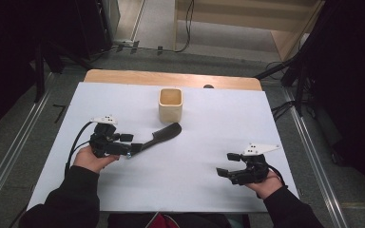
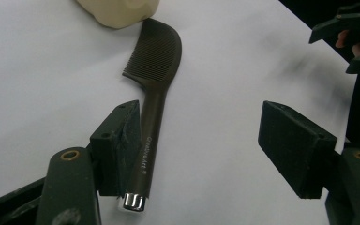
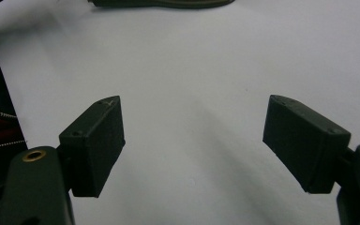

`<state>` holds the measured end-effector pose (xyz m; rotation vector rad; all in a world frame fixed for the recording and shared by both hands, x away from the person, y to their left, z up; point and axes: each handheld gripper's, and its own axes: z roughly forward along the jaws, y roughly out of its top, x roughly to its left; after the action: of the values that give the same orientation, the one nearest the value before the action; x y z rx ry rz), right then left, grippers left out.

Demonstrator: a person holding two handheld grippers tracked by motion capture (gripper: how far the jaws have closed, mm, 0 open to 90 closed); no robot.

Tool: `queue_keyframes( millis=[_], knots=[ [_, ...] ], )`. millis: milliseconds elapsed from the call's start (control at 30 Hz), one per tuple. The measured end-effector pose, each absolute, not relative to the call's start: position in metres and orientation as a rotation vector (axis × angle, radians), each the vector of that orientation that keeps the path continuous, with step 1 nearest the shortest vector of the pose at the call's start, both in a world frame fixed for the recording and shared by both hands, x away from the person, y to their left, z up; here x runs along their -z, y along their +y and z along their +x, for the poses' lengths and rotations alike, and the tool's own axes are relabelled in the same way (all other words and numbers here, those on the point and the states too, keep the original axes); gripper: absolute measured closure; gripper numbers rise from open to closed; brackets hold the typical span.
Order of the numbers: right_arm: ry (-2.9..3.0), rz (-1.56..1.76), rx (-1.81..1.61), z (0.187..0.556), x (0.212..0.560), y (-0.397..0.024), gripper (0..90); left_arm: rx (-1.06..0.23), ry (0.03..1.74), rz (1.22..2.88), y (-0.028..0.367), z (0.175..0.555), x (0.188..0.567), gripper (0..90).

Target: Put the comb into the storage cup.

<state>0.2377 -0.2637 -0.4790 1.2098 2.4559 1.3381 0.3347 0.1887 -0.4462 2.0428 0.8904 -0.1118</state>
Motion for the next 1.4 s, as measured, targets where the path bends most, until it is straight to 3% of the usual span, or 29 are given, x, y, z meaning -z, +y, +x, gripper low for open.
queue_keyframes(
  millis=[267, 1400],
  knots=[
    [2.458, 1.209, -1.341, 0.238, 0.479, -0.264, 18.9, 0.105, 0.847, 2.071, 0.189, 0.325, 0.445, 23.6],
    [2.458, 1.208, -1.333, 0.238, 0.48, -0.264, 18.9, 0.108, 0.843, 2.131, 0.198, 0.29, 0.453, 23.7]
  ],
)
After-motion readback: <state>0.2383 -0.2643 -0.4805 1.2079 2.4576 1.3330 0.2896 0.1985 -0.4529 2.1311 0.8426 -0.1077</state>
